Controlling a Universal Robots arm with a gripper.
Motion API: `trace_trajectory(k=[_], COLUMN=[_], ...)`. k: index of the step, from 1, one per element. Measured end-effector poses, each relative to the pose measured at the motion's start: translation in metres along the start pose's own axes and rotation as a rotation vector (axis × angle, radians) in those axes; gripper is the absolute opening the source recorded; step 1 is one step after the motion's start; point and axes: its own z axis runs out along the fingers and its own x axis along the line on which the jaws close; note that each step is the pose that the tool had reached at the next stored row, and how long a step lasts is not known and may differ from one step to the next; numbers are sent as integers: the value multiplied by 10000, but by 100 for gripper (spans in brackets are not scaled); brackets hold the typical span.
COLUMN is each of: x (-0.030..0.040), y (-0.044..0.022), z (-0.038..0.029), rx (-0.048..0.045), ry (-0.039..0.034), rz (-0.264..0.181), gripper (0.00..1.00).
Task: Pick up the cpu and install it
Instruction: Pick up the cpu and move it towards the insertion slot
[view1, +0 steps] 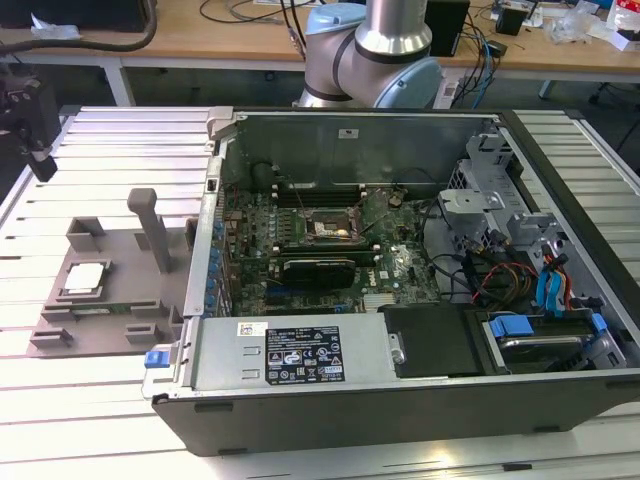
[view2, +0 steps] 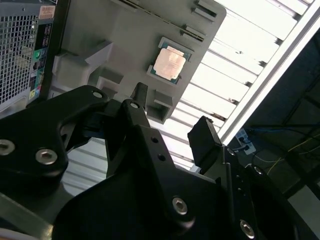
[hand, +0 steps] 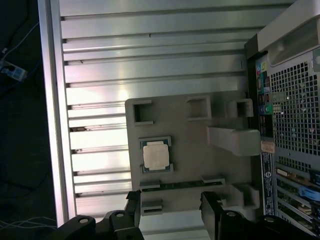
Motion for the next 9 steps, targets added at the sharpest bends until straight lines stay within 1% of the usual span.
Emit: trace_trajectory(k=[9], x=[1], y=[1], z=[46], rx=[-1], ry=[-1], rz=[0], gripper=[60])
